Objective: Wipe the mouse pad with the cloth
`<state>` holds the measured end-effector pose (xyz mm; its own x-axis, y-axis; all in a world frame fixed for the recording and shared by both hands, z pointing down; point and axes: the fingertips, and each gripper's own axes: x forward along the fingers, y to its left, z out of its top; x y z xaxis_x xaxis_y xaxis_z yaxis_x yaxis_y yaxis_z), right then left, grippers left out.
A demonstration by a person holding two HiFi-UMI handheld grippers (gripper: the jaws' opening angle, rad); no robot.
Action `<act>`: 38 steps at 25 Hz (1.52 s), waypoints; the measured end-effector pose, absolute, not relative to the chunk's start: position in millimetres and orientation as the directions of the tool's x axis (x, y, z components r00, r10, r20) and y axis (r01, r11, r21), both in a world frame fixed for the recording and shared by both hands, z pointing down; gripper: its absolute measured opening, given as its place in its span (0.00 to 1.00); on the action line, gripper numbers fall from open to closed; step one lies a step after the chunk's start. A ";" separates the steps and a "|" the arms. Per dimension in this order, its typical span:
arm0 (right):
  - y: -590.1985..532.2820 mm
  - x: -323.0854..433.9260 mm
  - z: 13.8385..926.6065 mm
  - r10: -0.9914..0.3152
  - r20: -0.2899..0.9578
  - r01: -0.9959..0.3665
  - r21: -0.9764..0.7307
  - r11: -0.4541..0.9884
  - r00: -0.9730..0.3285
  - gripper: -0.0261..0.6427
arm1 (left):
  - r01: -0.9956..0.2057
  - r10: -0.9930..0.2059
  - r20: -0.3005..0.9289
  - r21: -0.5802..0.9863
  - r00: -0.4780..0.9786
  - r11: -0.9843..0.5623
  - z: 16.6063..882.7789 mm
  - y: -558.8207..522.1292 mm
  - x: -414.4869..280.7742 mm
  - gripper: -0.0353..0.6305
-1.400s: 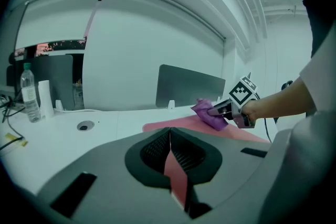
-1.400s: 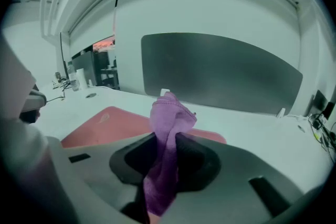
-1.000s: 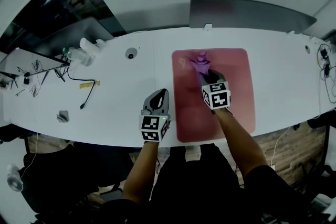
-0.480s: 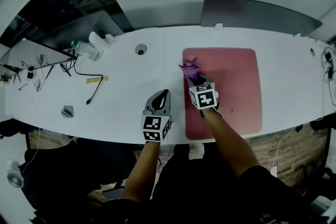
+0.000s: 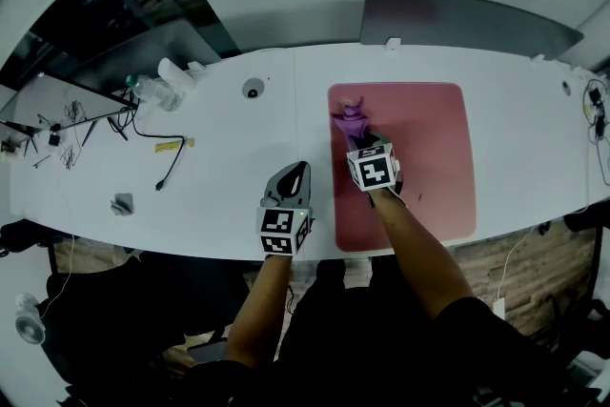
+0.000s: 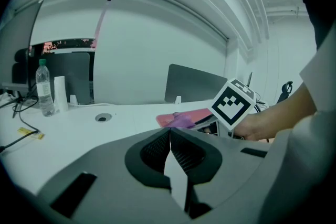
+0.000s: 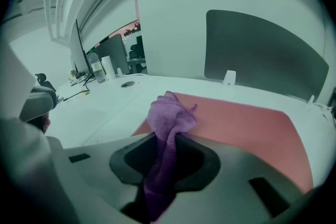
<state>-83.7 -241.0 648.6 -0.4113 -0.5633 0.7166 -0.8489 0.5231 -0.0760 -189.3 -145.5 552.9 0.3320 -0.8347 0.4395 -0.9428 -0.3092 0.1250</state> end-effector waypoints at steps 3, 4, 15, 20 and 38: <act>-242.7 -71.0 647.4 -0.567 0.721 -0.855 -0.069 0.514 -0.399 0.19 | -0.937 -0.828 0.442 0.132 0.346 -0.322 553.1 -146.4 -177.8 0.09; -243.1 -66.0 647.2 -0.567 0.723 -0.857 -0.067 0.511 -0.395 0.19 | -0.935 -0.825 0.441 0.139 0.354 -0.327 553.0 -146.8 -173.5 0.09; -255.0 12.9 648.6 -0.603 0.726 -0.889 -0.025 0.458 -0.332 0.20 | -0.914 -0.806 0.433 0.162 0.404 -0.371 552.9 -160.2 -121.5 0.09; -258.1 54.3 648.6 -0.613 0.732 -0.898 0.002 0.440 -0.299 0.20 | -0.901 -0.796 0.424 0.178 0.432 -0.395 550.8 -165.5 -92.8 0.09; -275.8 177.8 650.6 -0.632 0.745 -0.924 0.058 0.379 -0.213 0.20 | -0.895 -0.786 0.439 0.122 0.436 -0.428 550.8 -188.0 -26.1 0.09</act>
<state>177.8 -275.8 650.6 -0.2127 -0.6325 0.7448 -0.9236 0.3789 0.0580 -26.1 -188.0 550.8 0.4360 -0.7855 0.4392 -0.8953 -0.4284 0.1224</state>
